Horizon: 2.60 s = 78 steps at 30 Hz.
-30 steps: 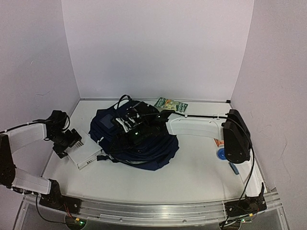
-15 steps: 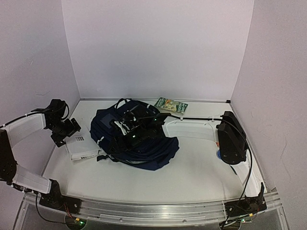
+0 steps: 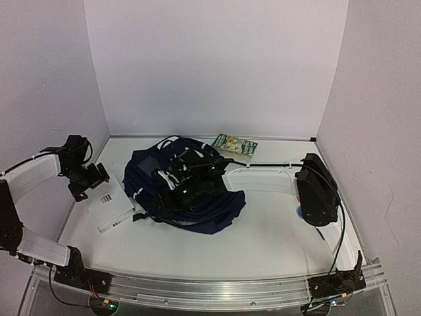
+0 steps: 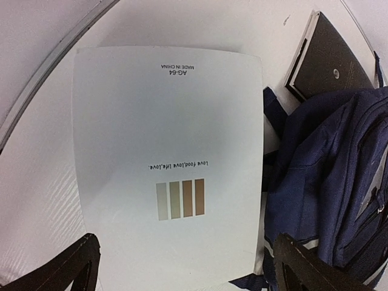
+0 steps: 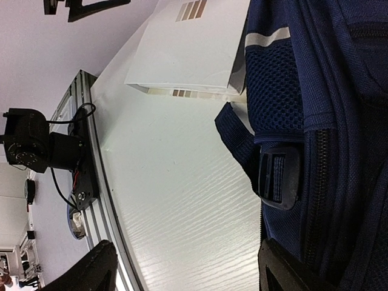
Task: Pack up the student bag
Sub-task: Move the book to the center of the board.
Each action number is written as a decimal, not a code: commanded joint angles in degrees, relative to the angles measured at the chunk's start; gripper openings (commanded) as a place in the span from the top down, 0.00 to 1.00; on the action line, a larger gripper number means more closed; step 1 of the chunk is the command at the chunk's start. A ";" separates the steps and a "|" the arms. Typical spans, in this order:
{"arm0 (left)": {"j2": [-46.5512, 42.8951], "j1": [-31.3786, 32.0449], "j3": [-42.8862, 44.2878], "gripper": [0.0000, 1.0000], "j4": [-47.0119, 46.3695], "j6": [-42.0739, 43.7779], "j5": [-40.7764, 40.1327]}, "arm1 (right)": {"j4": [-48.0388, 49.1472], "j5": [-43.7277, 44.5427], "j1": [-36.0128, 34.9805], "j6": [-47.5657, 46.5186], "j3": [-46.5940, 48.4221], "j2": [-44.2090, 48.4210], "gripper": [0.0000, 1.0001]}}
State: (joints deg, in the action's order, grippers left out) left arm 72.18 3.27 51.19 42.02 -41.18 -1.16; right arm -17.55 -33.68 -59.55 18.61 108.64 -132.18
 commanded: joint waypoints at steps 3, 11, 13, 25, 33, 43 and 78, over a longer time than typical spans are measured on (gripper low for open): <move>10.69 -9.13 8.54 0.00 -5.71 8.60 7.13 | 0.12 0.96 0.10 -1.64 -2.46 3.27 0.22; 24.03 -13.58 22.63 0.00 -6.69 14.02 10.19 | 0.27 -3.29 -0.04 -2.23 -7.00 5.88 0.28; 27.73 -14.15 26.15 0.00 -5.85 15.12 10.65 | 0.23 -3.74 -0.11 -2.30 -7.90 6.32 0.29; 26.70 -12.32 16.43 0.07 -9.12 9.39 14.43 | 0.54 -8.44 -0.49 -3.63 -12.85 9.83 0.31; 9.51 -7.18 2.86 0.14 -9.39 1.15 16.32 | 0.57 -9.06 -0.54 -3.66 -19.17 12.90 0.31; -2.57 -1.59 -2.49 0.14 -6.85 -2.01 11.31 | 0.88 -11.53 -0.50 -2.41 -24.50 14.39 0.20; -3.22 5.39 -13.90 0.33 -16.34 -10.79 20.57 | 6.30 -11.37 -2.14 0.18 -30.47 13.65 0.07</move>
State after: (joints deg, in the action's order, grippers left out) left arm 72.41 5.47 38.53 27.66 -48.40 18.68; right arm -12.52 -44.47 -61.67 18.70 78.79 -121.27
